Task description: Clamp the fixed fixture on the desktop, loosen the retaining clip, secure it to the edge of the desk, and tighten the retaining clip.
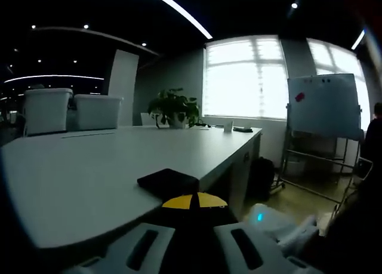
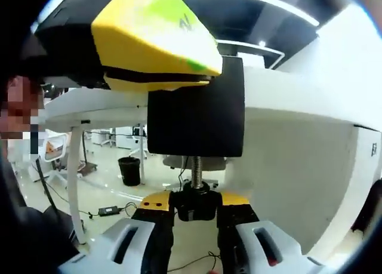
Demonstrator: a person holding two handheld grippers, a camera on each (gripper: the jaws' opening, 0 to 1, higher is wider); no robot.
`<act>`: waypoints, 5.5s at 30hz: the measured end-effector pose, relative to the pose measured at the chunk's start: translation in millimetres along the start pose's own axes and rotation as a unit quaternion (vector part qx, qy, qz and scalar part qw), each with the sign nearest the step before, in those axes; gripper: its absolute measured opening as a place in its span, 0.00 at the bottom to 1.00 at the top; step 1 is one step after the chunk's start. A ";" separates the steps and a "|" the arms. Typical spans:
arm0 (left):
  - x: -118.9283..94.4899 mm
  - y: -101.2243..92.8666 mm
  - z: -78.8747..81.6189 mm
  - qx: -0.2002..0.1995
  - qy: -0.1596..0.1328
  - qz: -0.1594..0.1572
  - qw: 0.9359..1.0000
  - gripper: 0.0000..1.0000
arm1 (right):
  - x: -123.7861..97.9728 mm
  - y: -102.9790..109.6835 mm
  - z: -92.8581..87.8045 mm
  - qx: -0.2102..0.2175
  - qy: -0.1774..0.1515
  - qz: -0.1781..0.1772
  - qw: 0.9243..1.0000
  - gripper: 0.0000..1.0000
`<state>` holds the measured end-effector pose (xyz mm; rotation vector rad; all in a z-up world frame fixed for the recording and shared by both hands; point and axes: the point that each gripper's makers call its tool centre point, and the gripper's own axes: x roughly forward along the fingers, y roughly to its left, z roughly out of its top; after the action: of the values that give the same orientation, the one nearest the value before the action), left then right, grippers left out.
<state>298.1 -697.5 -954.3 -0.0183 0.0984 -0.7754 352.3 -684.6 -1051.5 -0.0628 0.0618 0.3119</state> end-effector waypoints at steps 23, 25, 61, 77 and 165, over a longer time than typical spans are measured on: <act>1.8 -15.0 -1.1 0.006 0.011 0.011 1.000 0.01 | -6.1 30.4 -3.7 0.061 0.004 0.383 0.922 0.27; 1.6 -15.5 -1.2 0.007 0.013 0.012 1.000 0.01 | 0.6 30.0 -9.3 0.066 0.014 0.403 0.913 0.26; 8.8 -14.9 -4.5 0.004 0.010 -0.008 1.000 0.01 | 1.0 3.8 11.2 0.039 -0.078 0.136 0.987 0.66; 11.7 -15.3 -5.6 0.003 0.001 -0.024 1.000 0.01 | 9.8 12.8 4.1 -0.005 -0.046 0.041 0.998 0.53; 4.9 -18.9 -1.8 0.001 -0.005 -0.022 1.000 0.01 | -9.3 15.8 16.9 0.131 -0.076 0.026 0.988 0.97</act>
<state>288.2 -714.4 -955.5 -0.0225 0.0874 -0.8194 339.4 -671.2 -1034.9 0.2232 -0.0479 0.3586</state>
